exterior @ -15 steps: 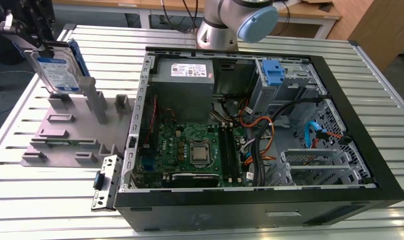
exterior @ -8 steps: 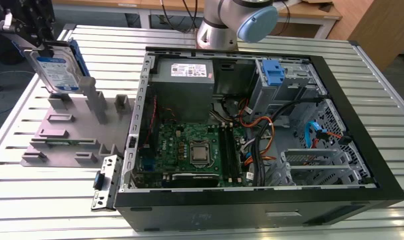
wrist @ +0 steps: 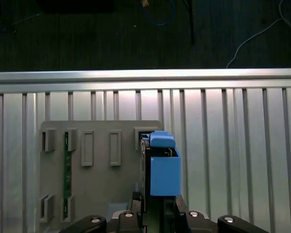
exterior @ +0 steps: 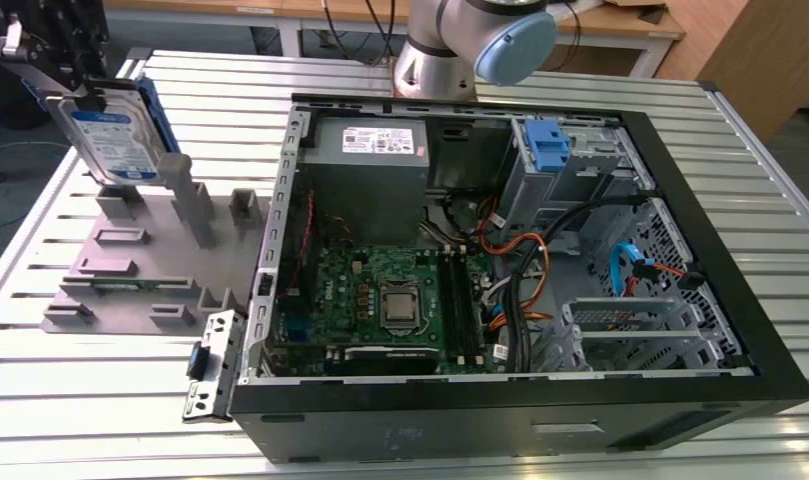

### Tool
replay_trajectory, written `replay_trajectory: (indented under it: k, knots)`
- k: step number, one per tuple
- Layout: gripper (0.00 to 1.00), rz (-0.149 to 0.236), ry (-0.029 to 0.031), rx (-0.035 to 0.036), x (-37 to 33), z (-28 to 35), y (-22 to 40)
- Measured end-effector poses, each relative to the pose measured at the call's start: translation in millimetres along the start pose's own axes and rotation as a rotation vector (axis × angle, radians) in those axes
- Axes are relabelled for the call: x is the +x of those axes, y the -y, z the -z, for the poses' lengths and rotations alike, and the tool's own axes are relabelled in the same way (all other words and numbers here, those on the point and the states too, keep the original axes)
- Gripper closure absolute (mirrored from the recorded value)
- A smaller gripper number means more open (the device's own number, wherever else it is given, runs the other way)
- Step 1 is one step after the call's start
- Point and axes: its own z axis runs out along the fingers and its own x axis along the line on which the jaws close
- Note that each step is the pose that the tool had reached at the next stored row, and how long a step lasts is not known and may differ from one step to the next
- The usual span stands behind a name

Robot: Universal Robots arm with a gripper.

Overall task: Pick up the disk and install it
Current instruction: 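Pick up the disk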

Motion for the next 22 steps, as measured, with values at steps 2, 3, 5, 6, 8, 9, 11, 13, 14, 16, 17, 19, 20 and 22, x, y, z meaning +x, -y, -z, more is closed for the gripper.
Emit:
replay_trajectory:
  k: [2,3,5,6,8,9,11,13,14,16,17,19,20,22]
  knots:
    - [0.65,0.000,0.0000,0.0001,-0.1,2.3,-0.1]
    - [0.65,0.000,0.0001,0.0002,-0.2,3.4,-0.1]
    - [0.65,0.000,0.0001,0.0002,-0.4,5.6,-0.2]
    - [0.65,0.000,0.0001,0.0002,-0.4,6.7,-0.3]
    - [0.65,0.000,0.0001,0.0002,-0.6,9.2,-0.3]
    - [0.65,0.000,0.0002,0.0002,-0.7,10.7,-0.4]
    - [0.65,0.000,0.0001,0.0001,-1.0,14.7,-0.6]
    - [0.65,0.000,0.0001,0.0002,-1.2,18.7,-0.7]
    - [0.65,0.000,0.0001,0.0001,-1.3,20.5,-0.8]
    - [0.65,0.000,0.0001,0.0001,-1.5,23.0,-0.9]
    - [0.65,0.000,0.0001,0.0001,-1.6,24.0,-0.9]
    - [0.65,0.000,0.0002,0.0002,-1.7,25.7,-1.0]
    - [0.65,0.000,0.0002,0.0003,-1.8,26.5,-1.0]
    - [0.65,0.000,0.0001,0.0002,-1.9,28.6,-1.1]
